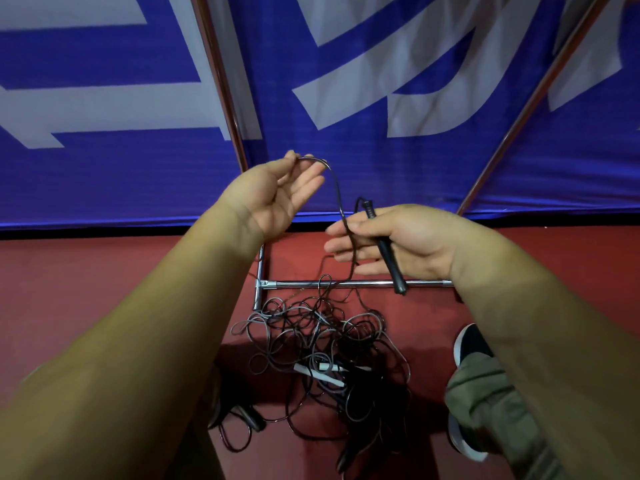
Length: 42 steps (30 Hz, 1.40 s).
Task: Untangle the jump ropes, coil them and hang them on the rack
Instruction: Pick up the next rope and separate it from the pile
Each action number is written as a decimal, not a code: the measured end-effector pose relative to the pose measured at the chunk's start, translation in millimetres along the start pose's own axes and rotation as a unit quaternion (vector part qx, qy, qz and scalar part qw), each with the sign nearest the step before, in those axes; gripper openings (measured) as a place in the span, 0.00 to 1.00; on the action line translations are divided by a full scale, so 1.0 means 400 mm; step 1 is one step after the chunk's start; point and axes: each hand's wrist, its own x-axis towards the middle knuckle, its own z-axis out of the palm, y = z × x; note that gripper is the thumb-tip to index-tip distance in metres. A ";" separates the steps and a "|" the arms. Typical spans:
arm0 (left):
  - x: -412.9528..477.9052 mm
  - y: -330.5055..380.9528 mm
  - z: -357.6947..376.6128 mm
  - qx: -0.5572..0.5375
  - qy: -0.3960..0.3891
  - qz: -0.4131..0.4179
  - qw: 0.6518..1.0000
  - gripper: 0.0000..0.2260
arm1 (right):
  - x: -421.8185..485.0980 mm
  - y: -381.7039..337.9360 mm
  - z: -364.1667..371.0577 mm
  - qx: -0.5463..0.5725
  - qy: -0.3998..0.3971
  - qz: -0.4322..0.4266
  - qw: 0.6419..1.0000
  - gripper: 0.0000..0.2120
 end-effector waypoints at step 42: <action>-0.005 -0.006 -0.009 0.038 0.005 -0.050 0.998 0.15 | 0.004 -0.006 0.019 0.136 0.044 0.020 0.990 0.11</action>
